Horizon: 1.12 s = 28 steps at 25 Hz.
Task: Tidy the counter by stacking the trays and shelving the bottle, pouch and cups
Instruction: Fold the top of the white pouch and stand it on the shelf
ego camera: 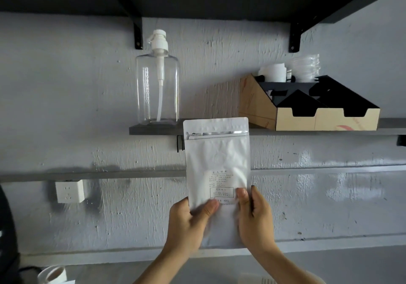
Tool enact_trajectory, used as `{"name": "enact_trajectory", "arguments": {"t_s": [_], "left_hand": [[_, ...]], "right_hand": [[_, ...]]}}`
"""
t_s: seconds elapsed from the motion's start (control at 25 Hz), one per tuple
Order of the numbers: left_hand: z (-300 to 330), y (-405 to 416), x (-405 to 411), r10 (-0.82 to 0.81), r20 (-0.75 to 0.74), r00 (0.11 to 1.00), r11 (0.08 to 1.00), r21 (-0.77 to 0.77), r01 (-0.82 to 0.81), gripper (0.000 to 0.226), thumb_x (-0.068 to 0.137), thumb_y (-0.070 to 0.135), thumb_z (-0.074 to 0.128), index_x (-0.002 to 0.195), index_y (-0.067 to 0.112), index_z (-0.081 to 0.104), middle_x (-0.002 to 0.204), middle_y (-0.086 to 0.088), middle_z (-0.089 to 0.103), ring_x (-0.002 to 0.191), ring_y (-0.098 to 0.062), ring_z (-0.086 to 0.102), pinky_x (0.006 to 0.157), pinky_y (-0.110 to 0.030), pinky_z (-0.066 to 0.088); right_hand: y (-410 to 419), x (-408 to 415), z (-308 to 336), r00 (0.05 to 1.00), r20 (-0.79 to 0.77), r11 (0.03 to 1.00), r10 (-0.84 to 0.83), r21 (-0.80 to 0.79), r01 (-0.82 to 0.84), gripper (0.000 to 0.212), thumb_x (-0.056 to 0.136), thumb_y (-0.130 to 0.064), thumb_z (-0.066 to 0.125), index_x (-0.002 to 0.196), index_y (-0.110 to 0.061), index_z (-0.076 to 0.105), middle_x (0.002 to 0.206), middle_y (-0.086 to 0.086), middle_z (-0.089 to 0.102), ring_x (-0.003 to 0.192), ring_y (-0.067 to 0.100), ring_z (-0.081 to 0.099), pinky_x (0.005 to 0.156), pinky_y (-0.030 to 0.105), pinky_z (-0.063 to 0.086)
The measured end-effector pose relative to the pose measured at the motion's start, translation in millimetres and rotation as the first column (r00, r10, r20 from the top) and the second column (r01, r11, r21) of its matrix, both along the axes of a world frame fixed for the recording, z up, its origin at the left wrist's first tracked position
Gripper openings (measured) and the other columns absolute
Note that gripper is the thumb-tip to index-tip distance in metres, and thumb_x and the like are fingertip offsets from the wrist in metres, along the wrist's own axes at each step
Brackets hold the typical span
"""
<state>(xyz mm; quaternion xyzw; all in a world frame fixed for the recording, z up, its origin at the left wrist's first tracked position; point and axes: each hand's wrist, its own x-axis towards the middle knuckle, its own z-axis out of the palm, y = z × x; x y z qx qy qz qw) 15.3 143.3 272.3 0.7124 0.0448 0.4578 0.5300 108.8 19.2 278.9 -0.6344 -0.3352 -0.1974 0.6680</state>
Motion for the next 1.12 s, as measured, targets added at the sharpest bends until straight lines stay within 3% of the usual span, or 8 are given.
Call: {"name": "enact_trajectory", "arguments": {"t_s": [0.28,0.36,0.44,0.56,0.72,0.88,1.0,1.12], "left_hand": [[68.9,-2.7,-0.9,0.036,0.121,0.992,0.985,0.162,-0.056,0.013,0.077,0.038,0.074,0.077,0.025,0.071,0.065,0.023,0.074,0.057,0.007,0.067,0.048,-0.009,0.044],[89.3,-0.7,3.5,0.058,0.157,0.986,0.98,0.177,-0.085,0.02,0.075,0.04,0.074,0.071,0.021,0.069,0.057,0.015,0.071,0.052,0.006,0.062,0.045,-0.013,0.043],[110.8,3.0,9.1,0.082,0.186,0.979,0.97,0.211,-0.122,0.035,0.074,0.043,0.073,0.072,0.008,0.071,0.062,0.002,0.073,0.054,-0.006,0.065,0.044,-0.025,0.047],[146.1,10.0,17.0,0.08,0.183,0.98,0.959,0.255,-0.126,0.036,0.078,0.04,0.075,0.083,0.005,0.076,0.074,-0.007,0.077,0.063,-0.012,0.071,0.056,-0.03,0.054],[190.1,20.4,30.8,0.044,0.138,0.989,0.973,0.219,-0.074,0.007,0.083,0.022,0.081,0.089,0.02,0.078,0.08,0.009,0.077,0.07,0.002,0.072,0.066,-0.022,0.059],[226.4,32.4,49.3,0.109,0.073,0.991,0.99,0.078,-0.115,0.015,0.079,0.026,0.085,0.072,0.025,0.072,0.068,0.016,0.073,0.052,0.007,0.067,0.049,-0.014,0.055],[241.0,37.9,65.2,0.117,0.039,0.992,0.993,-0.01,-0.117,0.016,0.078,0.026,0.086,0.072,0.024,0.072,0.071,0.01,0.074,0.06,-0.008,0.072,0.055,-0.021,0.056],[246.1,42.0,80.2,0.128,-0.006,0.992,0.989,-0.069,-0.128,0.017,0.078,0.025,0.086,0.089,0.018,0.076,0.077,0.005,0.074,0.07,-0.015,0.071,0.06,-0.024,0.055]], "right_hand": [[1.3,3.4,63.3,0.996,0.083,0.999,-0.041,0.03,0.039,0.036,0.101,-0.02,0.053,0.065,-0.015,0.045,0.053,-0.008,0.046,0.048,0.005,0.041,0.044,0.017,0.03],[3.2,6.9,84.9,0.992,0.114,0.998,-0.049,0.041,0.044,0.037,0.101,-0.02,0.052,0.067,-0.009,0.046,0.053,-0.008,0.045,0.047,0.004,0.039,0.044,0.018,0.03],[5.1,10.8,107.9,0.989,0.137,0.997,-0.057,0.065,0.048,0.038,0.102,-0.019,0.052,0.065,-0.012,0.046,0.054,-0.009,0.045,0.047,0.002,0.041,0.044,0.017,0.031],[8.6,20.4,142.9,0.981,0.185,0.994,-0.062,0.099,0.044,0.041,0.102,-0.018,0.052,0.063,-0.018,0.041,0.055,-0.009,0.042,0.05,0.002,0.04,0.047,0.015,0.032],[11.0,37.0,185.0,0.974,0.217,0.995,-0.065,0.086,0.047,0.043,0.101,-0.023,0.054,0.06,-0.022,0.04,0.056,-0.007,0.043,0.05,0.003,0.039,0.048,0.016,0.031],[16.6,52.7,216.4,0.996,0.084,0.998,-0.002,0.059,-0.003,0.039,0.096,-0.031,0.061,0.06,-0.02,0.052,0.069,0.01,0.06,0.063,0.016,0.051,0.057,0.03,0.04],[25.3,63.3,229.2,0.999,-0.018,0.997,0.028,0.074,-0.027,0.033,0.094,-0.034,0.064,0.075,-0.007,0.064,0.087,0.02,0.07,0.071,0.028,0.062,0.064,0.038,0.052],[33.4,73.2,234.3,0.993,-0.109,0.996,0.045,0.081,-0.037,0.029,0.094,-0.034,0.064,0.083,-0.009,0.07,0.091,0.013,0.074,0.083,0.029,0.069,0.075,0.042,0.058]]}}
